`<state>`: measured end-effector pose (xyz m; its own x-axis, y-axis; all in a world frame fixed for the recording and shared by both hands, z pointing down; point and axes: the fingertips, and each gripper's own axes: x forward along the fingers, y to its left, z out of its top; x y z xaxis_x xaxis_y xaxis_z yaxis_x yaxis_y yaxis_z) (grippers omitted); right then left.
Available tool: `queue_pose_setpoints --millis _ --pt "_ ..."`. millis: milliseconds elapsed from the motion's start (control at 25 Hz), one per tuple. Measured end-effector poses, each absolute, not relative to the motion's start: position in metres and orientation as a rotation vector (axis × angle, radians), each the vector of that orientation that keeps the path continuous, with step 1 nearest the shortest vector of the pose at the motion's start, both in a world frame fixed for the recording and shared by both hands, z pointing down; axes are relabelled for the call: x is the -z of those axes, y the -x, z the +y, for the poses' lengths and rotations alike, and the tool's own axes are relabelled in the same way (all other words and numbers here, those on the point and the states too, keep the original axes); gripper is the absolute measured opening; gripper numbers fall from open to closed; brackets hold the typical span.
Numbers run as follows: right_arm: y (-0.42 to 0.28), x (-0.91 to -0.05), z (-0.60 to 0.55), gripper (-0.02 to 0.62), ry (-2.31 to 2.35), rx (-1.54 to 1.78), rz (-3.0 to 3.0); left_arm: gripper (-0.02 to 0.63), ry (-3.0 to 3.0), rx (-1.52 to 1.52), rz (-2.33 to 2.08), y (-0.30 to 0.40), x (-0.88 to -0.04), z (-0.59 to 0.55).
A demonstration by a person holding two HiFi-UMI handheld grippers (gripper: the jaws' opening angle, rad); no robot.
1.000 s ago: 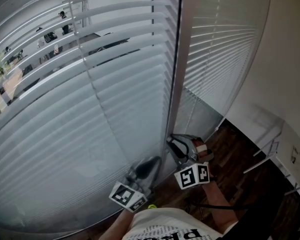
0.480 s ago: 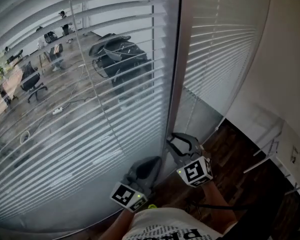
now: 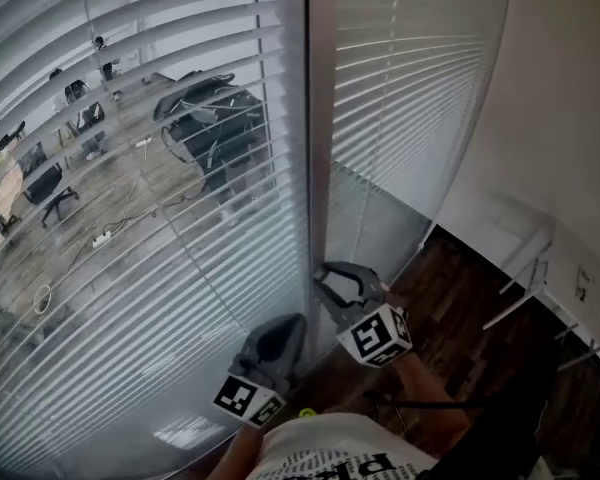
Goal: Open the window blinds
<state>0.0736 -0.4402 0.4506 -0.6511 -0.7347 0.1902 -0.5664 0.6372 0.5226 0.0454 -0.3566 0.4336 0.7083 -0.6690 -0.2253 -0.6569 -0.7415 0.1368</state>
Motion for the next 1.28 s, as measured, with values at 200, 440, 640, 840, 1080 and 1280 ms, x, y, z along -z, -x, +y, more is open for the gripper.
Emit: queue_pose_setpoints --millis 200,440,640,840,1080,1280 --pt "-0.077 -0.447 -0.441 0.133 -1.032 0.607 -2.462 -0.008 -2.86 0.408 -1.106 -0.048 -0.428 -0.358" --pt "-0.071 -0.446 -0.431 0.172 -0.942 0.555 -2.486 -0.008 -2.873 0.409 -1.123 -0.044 -0.423 -0.356" --pt "-0.081 -0.444 -0.418 0.184 -0.855 0.79 -2.257 -0.008 -2.885 0.427 -1.129 -0.044 -0.415 -0.359" --pt "-0.091 -0.458 -0.422 0.009 -0.833 0.844 -2.233 -0.008 -2.872 0.441 -1.15 -0.046 -0.432 -0.368" --pt "-0.073 -0.442 -0.399 0.008 -0.805 0.789 -2.428 -0.008 -2.905 0.435 -1.153 -0.049 -0.435 -0.367" --pt "-0.058 -0.452 -0.393 0.008 -0.803 0.754 -2.519 -0.008 -2.914 0.429 -1.129 -0.051 -0.45 -0.37"
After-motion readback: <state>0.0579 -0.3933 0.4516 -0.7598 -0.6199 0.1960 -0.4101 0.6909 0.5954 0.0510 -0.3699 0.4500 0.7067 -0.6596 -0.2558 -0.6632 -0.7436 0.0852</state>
